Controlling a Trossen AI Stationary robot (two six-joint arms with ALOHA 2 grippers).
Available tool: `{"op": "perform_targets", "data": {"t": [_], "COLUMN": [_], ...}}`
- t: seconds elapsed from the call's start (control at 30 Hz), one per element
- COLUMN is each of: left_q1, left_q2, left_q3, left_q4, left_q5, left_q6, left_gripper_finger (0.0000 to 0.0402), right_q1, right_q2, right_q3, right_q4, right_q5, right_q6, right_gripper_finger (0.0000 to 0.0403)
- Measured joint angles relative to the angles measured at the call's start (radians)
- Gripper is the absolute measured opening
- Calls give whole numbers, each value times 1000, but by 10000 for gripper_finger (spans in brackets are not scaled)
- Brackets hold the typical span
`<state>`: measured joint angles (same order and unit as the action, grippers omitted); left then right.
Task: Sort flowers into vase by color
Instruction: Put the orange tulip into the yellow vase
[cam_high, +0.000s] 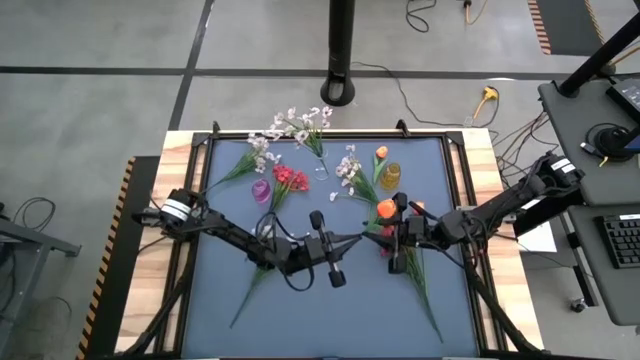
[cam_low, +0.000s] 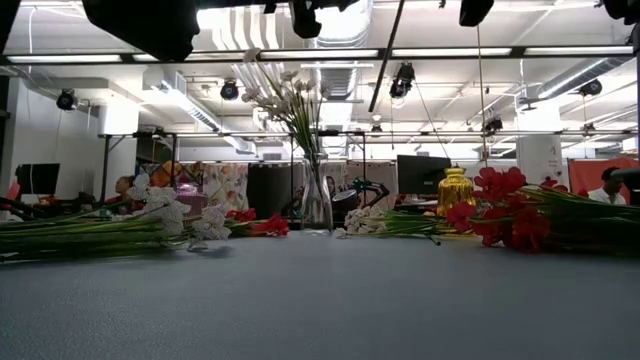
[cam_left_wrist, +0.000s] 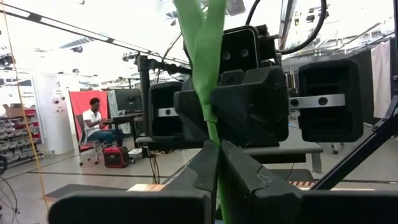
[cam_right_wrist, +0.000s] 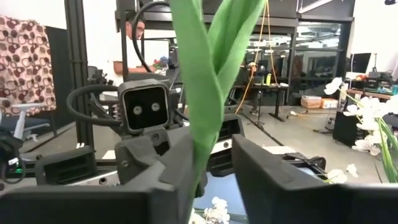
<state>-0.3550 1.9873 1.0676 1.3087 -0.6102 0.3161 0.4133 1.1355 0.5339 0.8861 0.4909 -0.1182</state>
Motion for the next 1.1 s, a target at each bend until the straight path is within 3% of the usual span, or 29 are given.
{"op": "perform_targets", "data": {"t": [0.2,0.37,0.53,0.67,0.87,1.0,1.1], "left_q1": [2,5,6,2,-28,-56,-61], "left_q2": [0,-2,-7,-11,-29,-72,-158], "left_q3": [0,0,-2,-2,-2,-2,-2], "left_q4": [-1,1,0,-1,-79,-251,-522], "left_q5": [-13,-130,-134,-201,-420,-315,-71], "left_q6": [-3,-64,-97,-99,-91,-115,-237], "left_gripper_finger": [0,1,29,65,100,100,91], "right_q1": [0,-1,-2,-2,-20,-95,-183], "right_q2": [0,-2,-16,-61,-151,-210,-258], "right_q3": [0,0,-1,13,98,156,203], "right_q4": [-13,-19,-25,-107,-360,-506,-632], "right_q5": [-5,7,36,146,500,527,466], "right_q6": [-15,-26,-41,-86,-176,-215,-202], "right_gripper_finger": [20,16,14,14,13,13,13]}}
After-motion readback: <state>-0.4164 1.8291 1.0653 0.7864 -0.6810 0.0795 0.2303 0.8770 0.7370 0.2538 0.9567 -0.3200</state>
